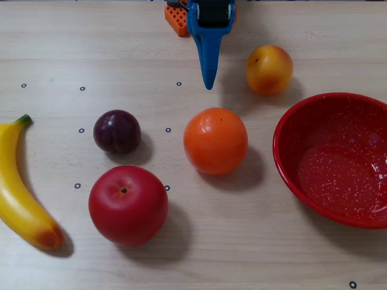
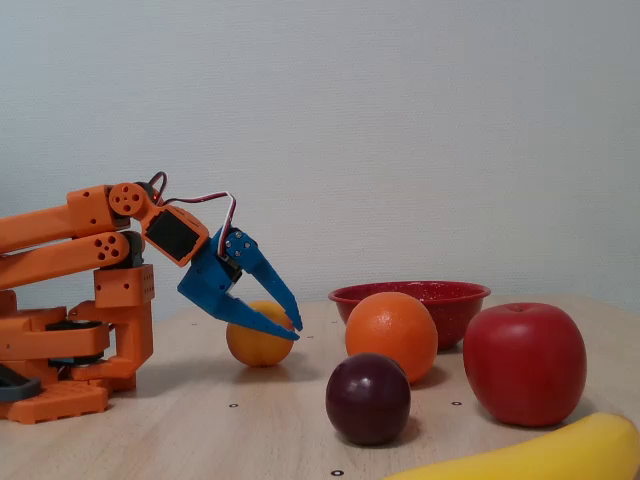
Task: Put peach in the red bowl.
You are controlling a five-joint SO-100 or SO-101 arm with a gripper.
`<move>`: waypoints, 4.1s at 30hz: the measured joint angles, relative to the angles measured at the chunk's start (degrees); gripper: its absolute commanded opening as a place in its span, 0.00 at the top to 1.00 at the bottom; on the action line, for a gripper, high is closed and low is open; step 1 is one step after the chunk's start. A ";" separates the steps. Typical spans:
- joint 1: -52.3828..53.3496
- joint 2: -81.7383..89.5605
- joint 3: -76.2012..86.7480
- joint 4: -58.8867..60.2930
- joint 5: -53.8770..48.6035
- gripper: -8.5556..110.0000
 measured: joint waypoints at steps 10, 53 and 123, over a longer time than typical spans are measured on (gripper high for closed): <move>0.00 0.00 0.00 0.00 -0.09 0.93; 3.60 -38.85 -60.64 40.17 -53.35 0.93; -21.27 -78.22 -61.00 35.68 -64.51 0.54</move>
